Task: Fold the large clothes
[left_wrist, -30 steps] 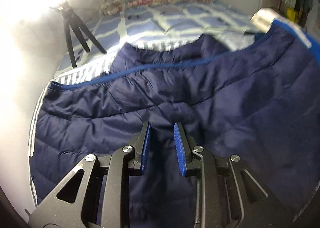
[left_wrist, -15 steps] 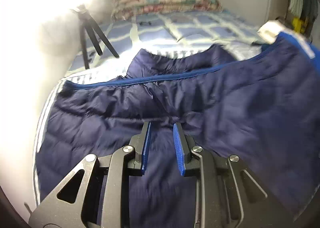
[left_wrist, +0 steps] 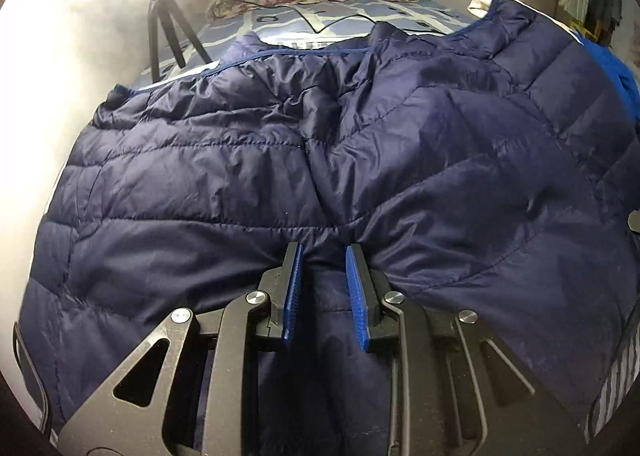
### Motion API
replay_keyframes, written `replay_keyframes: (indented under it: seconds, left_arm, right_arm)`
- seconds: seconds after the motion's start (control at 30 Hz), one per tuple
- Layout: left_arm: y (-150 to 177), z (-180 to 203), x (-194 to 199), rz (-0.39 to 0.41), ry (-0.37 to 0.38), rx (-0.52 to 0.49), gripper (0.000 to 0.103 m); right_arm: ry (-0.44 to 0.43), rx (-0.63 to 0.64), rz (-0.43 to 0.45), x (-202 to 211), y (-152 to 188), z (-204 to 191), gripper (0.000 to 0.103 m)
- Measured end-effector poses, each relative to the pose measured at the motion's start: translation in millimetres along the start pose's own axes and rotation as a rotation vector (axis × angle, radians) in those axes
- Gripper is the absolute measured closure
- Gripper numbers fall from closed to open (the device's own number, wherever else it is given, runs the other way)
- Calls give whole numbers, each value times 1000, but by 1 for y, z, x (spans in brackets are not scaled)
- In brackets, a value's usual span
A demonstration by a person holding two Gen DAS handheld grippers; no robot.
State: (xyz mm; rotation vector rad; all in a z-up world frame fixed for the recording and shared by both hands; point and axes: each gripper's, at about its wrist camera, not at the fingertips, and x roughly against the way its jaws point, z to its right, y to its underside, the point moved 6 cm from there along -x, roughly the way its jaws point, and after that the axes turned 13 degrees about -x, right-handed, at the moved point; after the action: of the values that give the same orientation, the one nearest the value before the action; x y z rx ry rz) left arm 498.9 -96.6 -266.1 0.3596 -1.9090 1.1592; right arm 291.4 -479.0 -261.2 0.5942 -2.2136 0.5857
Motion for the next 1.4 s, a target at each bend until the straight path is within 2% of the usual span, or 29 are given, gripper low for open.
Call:
replay_keyframes:
  seconds: [0.03, 0.07, 0.13, 0.27, 0.37, 0.43, 0.5, 0.6, 0.77, 0.9, 0.97, 1.03, 1.13, 1.27, 1.4]
  left_arm:
    - [-1, -2, 5, -9, 12, 15, 80]
    - [-1, -6, 11, -10, 16, 31, 81]
    - [1, -17, 36, 16, 7, 66, 81]
    - [27, -37, 110, 65, 6, 179, 81]
    - [67, -48, 168, 91, -3, 313, 81]
    - [101, -50, 195, 90, -34, 386, 81]
    - [129, -43, 209, 80, -30, 448, 81]
    - [166, -29, 211, 64, 4, 507, 81]
    - [203, -23, 205, 76, 24, 580, 81]
    - [232, -20, 200, 57, 4, 576, 81]
    - [241, -22, 202, 66, 18, 605, 81]
    - [246, -24, 207, 70, -8, 599, 81]
    - [257, -35, 207, 69, 11, 675, 81]
    - [261, -50, 211, 76, -21, 673, 81]
    - [263, -64, 216, 94, -34, 669, 81]
  right_arm:
    - [-1, 15, -1, 0, 0, -5, 72]
    - [4, 28, 2, 3, -1, -9, 78]
    - [5, 39, 10, 10, -1, -19, 85]
    - [13, 108, 31, 32, 1, -54, 90]
    - [8, 242, 64, 55, 7, -95, 92]
    - [-4, 336, 77, 67, 17, -126, 93]
    - [-31, 427, 81, 78, 29, -158, 93]
    - [-64, 549, 83, 77, 55, -211, 93]
    - [-122, 739, 64, 63, 110, -288, 94]
    - [-154, 843, 37, 36, 158, -330, 94]
    - [-169, 876, 20, 20, 181, -345, 94]
    - [-183, 903, -10, -1, 205, -359, 94]
    - [-217, 941, -102, -40, 247, -380, 94]
    - [-220, 1038, -187, -80, 297, -400, 95]
    - [-195, 1106, -244, -105, 332, -399, 94]
